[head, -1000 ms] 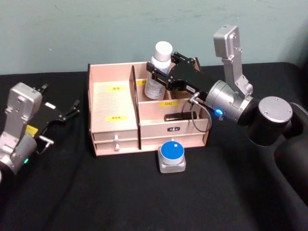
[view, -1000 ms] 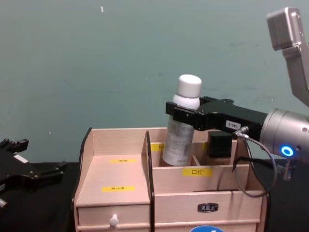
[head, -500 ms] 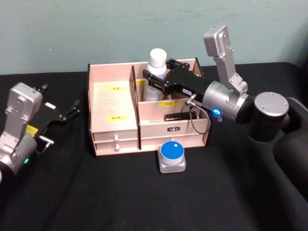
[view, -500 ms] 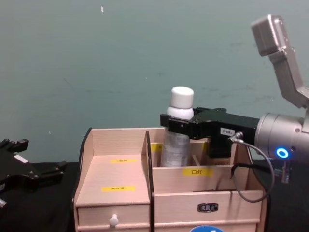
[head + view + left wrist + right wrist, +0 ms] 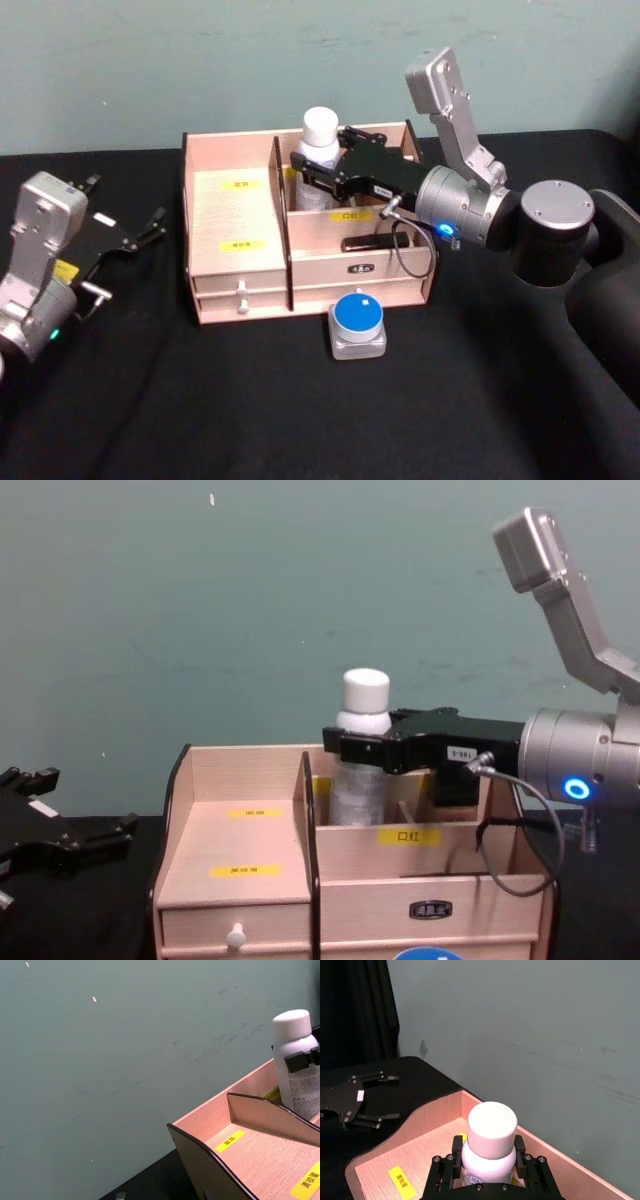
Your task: Pick up the facial cleanser and watermelon frost from the table and place them into the tiered storage box.
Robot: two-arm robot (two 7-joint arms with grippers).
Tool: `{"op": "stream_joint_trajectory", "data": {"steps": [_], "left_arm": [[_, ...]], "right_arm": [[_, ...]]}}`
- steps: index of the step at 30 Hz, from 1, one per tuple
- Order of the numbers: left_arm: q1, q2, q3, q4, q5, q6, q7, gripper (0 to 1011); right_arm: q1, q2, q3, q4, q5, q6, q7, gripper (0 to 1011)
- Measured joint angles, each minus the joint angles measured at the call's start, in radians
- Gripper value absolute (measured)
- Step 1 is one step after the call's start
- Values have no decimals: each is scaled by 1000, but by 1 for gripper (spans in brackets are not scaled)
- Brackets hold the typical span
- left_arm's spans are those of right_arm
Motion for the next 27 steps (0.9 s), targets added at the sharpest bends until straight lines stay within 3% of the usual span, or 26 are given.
{"op": "stream_joint_trajectory", "data": {"steps": [27], "left_arm": [[0,0,0,0,0,0,0,1010]], "right_arm": [[-3,-11,-11,39,-28,-15,-20,596]]}}
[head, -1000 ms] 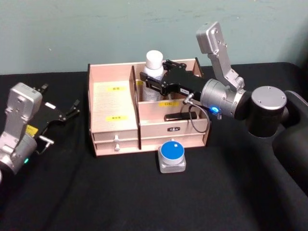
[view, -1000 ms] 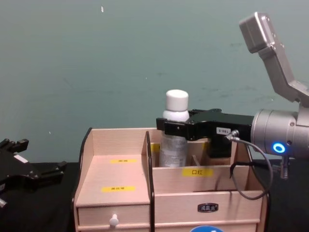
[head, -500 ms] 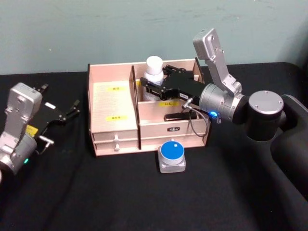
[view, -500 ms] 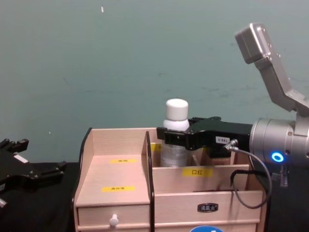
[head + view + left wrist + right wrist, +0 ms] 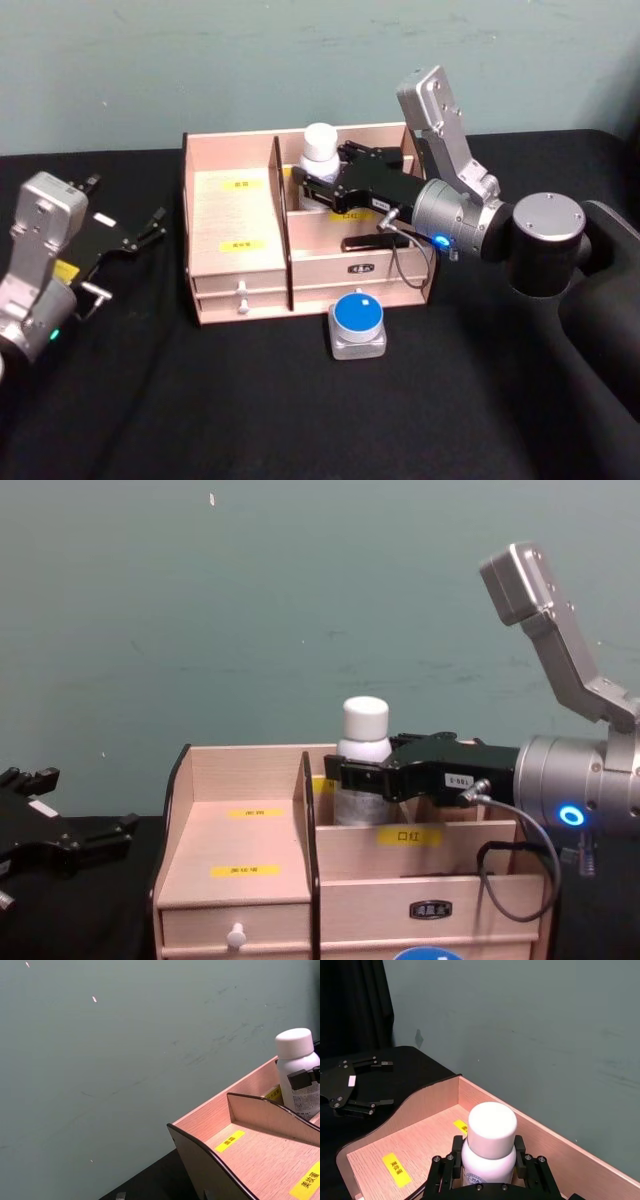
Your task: Pick up the facial cleanser and watermelon frost from the table and place them into the tiered storage box.
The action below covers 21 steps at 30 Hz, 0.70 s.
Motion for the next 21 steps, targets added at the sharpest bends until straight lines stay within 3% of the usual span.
{"op": "stream_joint_trajectory", "data": {"steps": [6,16,21], "left_arm": [[0,0,0,0,0,0,0,1009],[0,0,0,0,0,0,0,1009],[0,0,0,0,0,0,0,1010]], "right_arm": [[0,0,0,-1,1,0,0,629],[-1,1,1,-2,2,-1,1,934],[-2,2,3,-6,3,-1,2,1000]]}}
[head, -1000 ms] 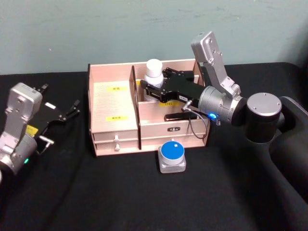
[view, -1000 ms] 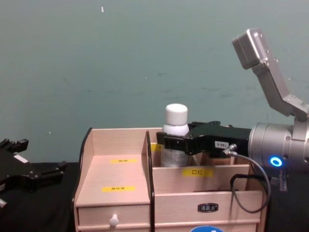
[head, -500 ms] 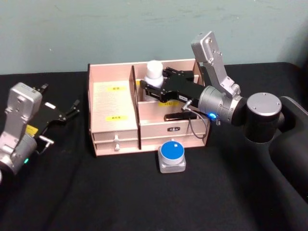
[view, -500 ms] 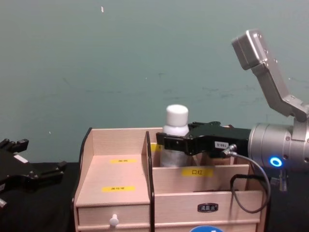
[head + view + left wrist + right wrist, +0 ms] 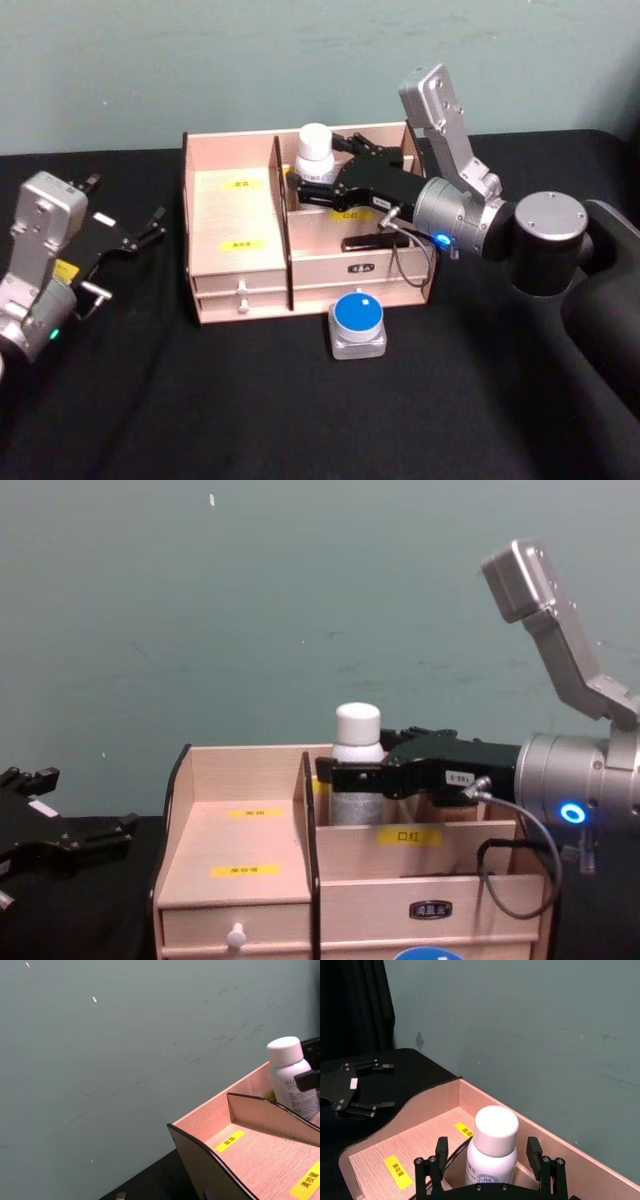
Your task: Pick up the facial cleanser and watermelon frost from the table and place them into the tiered storage box.
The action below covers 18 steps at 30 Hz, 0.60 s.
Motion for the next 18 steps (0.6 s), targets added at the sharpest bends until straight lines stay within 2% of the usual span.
{"op": "stream_joint_trajectory", "data": {"steps": [3,6,7,12,16,17,18], "left_arm": [[0,0,0,0,0,0,0,1010],[0,0,0,0,0,0,0,1010],[0,0,0,0,0,0,0,1010],[0,0,0,0,0,0,0,1010],[0,0,0,0,0,0,0,1010],[0,0,0,0,0,0,0,1010],[0,0,0,0,0,0,0,1010]], "right_arm": [[-9,11,4,-32,2,13,1,1000],[-29,35,10,-104,3,49,-8,1000],[-29,35,10,-104,3,49,-8,1000],[-87,90,26,-263,28,135,-25,1000],[-130,125,33,-358,45,181,-38,1000],[-156,143,36,-408,56,206,-46,1000],[-166,149,38,-427,59,216,-51,1000]]}}
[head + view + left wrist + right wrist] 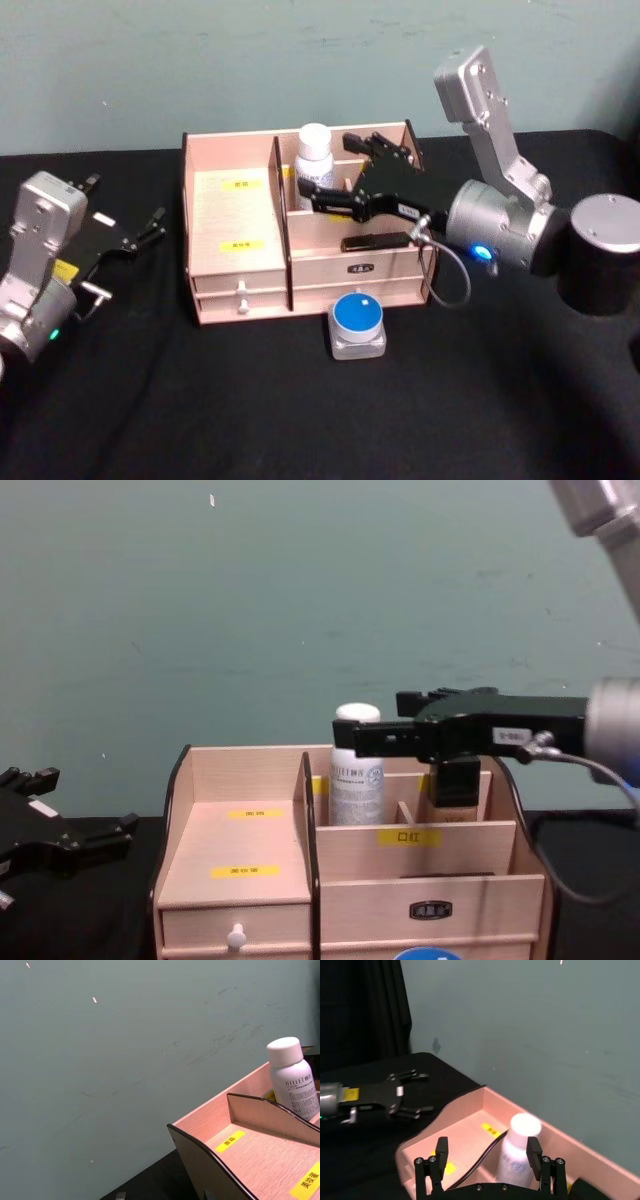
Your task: Pick up the facial cleanser and watermelon frost from the table and place them into the tiered storage box.
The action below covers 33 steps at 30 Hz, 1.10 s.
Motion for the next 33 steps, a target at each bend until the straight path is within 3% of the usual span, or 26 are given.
{"op": "stream_joint_trajectory", "data": {"steps": [4,7,18,24,33], "left_arm": [[0,0,0,0,0,0,0,1010],[0,0,0,0,0,0,0,1010],[0,0,0,0,0,0,0,1009],[0,0,0,0,0,0,0,1010],[0,0,0,0,0,0,0,1010]], "right_arm": [[-72,38,12,-115,23,60,-40,1000],[-154,70,23,-227,40,120,-97,1000],[-353,123,55,-441,31,252,-242,1000],[-434,134,73,-502,9,309,-290,1000],[-495,119,87,-526,-11,352,-324,1000]]}}
